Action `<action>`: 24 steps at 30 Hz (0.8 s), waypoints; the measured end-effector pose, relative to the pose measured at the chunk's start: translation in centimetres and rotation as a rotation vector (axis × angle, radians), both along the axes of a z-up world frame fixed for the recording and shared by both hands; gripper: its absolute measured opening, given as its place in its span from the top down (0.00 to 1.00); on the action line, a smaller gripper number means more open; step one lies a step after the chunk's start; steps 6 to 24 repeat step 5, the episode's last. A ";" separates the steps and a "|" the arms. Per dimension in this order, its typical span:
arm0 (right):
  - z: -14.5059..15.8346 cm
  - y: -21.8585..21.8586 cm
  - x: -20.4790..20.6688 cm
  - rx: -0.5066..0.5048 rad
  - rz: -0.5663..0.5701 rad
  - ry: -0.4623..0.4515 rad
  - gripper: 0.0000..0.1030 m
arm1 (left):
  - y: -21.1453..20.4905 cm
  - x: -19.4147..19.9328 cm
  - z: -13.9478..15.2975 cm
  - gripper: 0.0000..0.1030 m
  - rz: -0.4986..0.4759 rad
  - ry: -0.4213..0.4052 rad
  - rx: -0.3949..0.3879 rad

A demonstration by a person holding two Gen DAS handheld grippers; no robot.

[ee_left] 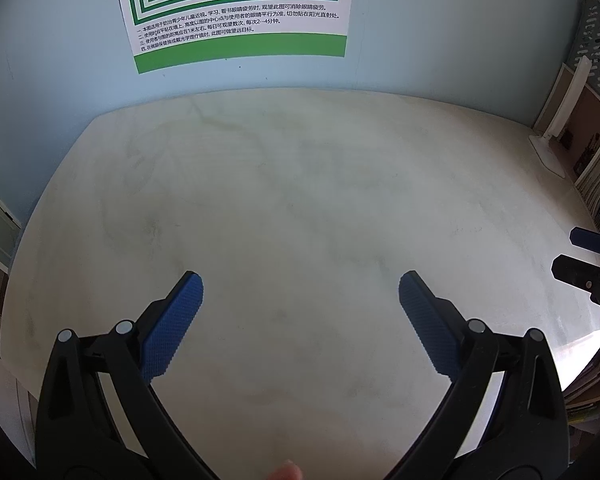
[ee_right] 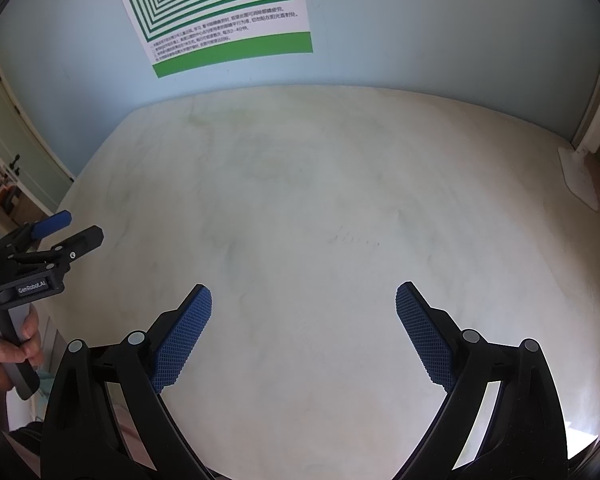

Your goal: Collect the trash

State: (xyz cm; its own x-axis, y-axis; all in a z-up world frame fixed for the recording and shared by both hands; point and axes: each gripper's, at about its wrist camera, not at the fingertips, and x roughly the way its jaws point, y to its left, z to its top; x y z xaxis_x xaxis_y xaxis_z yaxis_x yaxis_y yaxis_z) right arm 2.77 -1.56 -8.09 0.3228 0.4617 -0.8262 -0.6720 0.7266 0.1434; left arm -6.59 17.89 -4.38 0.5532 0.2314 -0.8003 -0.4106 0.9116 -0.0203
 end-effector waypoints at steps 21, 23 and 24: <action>-0.1 0.2 0.1 0.001 0.000 0.001 0.10 | 0.0 0.2 -0.2 0.07 -0.008 0.009 -0.005; -0.1 0.2 0.1 0.001 0.000 0.001 0.10 | 0.0 0.2 -0.2 0.07 -0.008 0.009 -0.005; -0.1 0.2 0.1 0.001 0.000 0.001 0.10 | 0.0 0.2 -0.2 0.07 -0.008 0.009 -0.005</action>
